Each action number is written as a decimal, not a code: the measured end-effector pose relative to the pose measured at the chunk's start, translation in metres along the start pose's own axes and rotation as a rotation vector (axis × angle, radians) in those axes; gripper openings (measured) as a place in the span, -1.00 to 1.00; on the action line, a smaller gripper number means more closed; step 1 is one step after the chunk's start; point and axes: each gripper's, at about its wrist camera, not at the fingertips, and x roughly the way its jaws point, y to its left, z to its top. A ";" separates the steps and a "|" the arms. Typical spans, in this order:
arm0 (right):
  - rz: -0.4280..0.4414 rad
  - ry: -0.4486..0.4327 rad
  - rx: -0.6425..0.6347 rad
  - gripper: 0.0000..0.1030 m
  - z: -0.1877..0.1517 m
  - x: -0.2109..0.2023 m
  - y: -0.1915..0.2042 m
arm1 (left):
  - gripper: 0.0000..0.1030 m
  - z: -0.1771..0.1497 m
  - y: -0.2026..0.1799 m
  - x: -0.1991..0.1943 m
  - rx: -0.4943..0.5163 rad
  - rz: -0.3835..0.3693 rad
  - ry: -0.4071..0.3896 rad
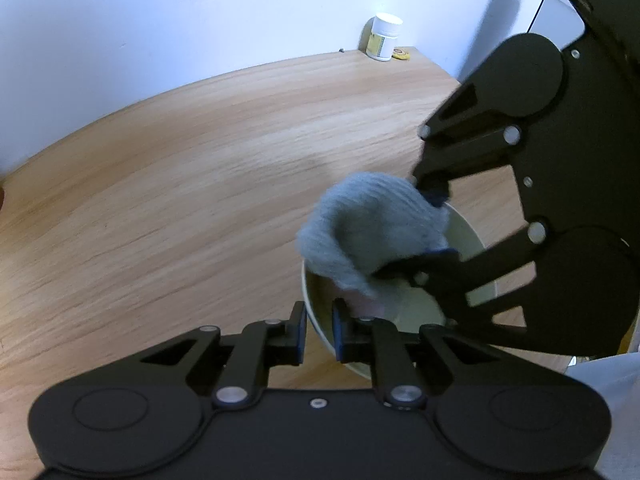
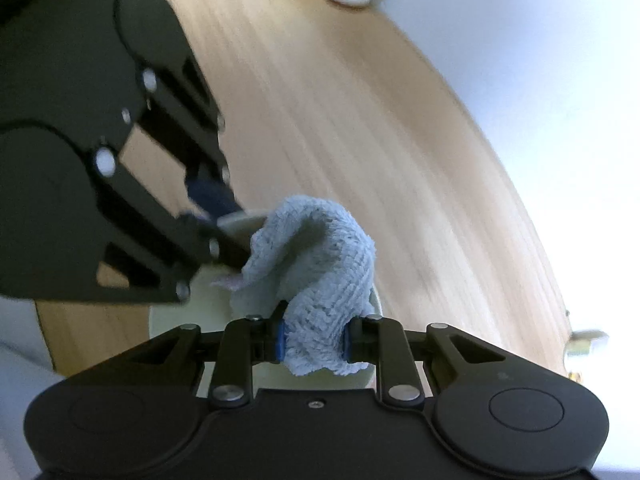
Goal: Clean bowl
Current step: 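Wipe the cloth around the bowl interior with the right gripper while the left holds the rim, then lift the cloth out of the bowl with the right gripper while the left grips the rim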
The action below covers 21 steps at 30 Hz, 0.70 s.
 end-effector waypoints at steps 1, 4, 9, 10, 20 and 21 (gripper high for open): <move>0.005 -0.016 -0.001 -0.50 0.000 0.000 0.005 | -0.79 0.001 0.001 0.001 -0.004 0.002 0.000; 0.056 -0.042 0.009 -0.45 0.002 0.003 0.014 | -0.83 0.005 0.002 0.003 -0.027 -0.003 0.000; 0.139 -0.011 -0.023 -0.45 0.005 0.010 0.033 | -0.91 0.003 0.003 -0.001 -0.033 -0.002 0.006; 0.134 0.001 -0.040 -0.45 0.005 0.011 0.038 | -0.91 0.002 0.003 -0.002 -0.035 -0.004 0.010; 0.207 -0.069 0.297 -0.45 -0.010 -0.029 0.028 | -0.43 0.008 0.014 0.003 -0.127 -0.044 0.075; 0.207 -0.082 0.329 -0.45 -0.014 -0.032 0.029 | -0.16 0.008 0.014 0.002 -0.140 -0.031 0.074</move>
